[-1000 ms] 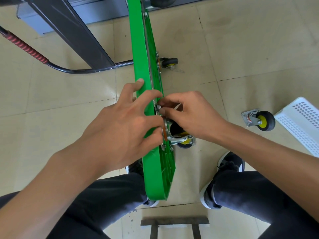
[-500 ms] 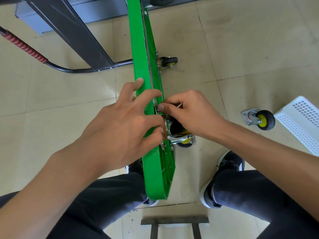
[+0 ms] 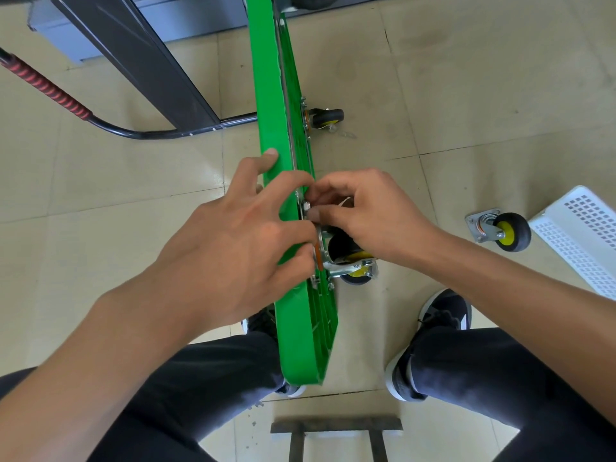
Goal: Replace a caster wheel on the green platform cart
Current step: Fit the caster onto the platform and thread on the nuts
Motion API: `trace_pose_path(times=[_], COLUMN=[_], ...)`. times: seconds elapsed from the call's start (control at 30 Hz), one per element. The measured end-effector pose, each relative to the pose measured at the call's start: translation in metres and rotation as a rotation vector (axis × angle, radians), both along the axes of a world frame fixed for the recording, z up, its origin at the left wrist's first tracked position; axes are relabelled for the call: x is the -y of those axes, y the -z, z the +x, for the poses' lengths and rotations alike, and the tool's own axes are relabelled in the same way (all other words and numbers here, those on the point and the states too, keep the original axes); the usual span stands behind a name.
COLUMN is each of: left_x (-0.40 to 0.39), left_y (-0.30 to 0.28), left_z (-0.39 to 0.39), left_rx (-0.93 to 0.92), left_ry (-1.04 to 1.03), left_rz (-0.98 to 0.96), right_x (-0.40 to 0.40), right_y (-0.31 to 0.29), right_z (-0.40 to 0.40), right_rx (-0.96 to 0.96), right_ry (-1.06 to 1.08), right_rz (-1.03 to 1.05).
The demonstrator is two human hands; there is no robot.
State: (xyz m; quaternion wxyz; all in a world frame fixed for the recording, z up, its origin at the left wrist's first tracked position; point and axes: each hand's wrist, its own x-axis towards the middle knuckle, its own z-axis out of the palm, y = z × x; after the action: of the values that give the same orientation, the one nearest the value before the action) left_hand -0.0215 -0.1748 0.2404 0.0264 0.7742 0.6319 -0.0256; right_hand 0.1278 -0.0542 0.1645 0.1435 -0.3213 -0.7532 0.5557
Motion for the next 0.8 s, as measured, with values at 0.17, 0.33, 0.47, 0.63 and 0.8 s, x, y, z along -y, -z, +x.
trace_pose_path(times=[0.17,0.33,0.47,0.63,0.8], left_x=[0.0007,-0.0005,-0.0003,0.0003,0.0003], left_y=[0.0,-0.0002,0.0004,0.0016,0.0021], left_z=[0.0001,-0.0003,0.0001,-0.0008,-0.0004], left_rx=[0.002,0.005,0.012,0.003,0.016], left_ry=[0.003,0.009,0.008,0.001,-0.015], left_rz=[-0.003,0.001,-0.002,-0.016,-0.023], right_x=[0.003,0.0003,0.0021,0.0016,0.0017], right_y=[0.0011,-0.0023,-0.0029,-0.0056,-0.0068], right_z=[-0.0004,0.0014,-0.0001,0.0001,0.0008], right_rx=[0.116,0.055,0.035,0.075,0.049], right_ry=[-0.013,0.018,-0.04,-0.005,-0.046], right_rz=[0.124,0.06,0.069,0.144,0.132])
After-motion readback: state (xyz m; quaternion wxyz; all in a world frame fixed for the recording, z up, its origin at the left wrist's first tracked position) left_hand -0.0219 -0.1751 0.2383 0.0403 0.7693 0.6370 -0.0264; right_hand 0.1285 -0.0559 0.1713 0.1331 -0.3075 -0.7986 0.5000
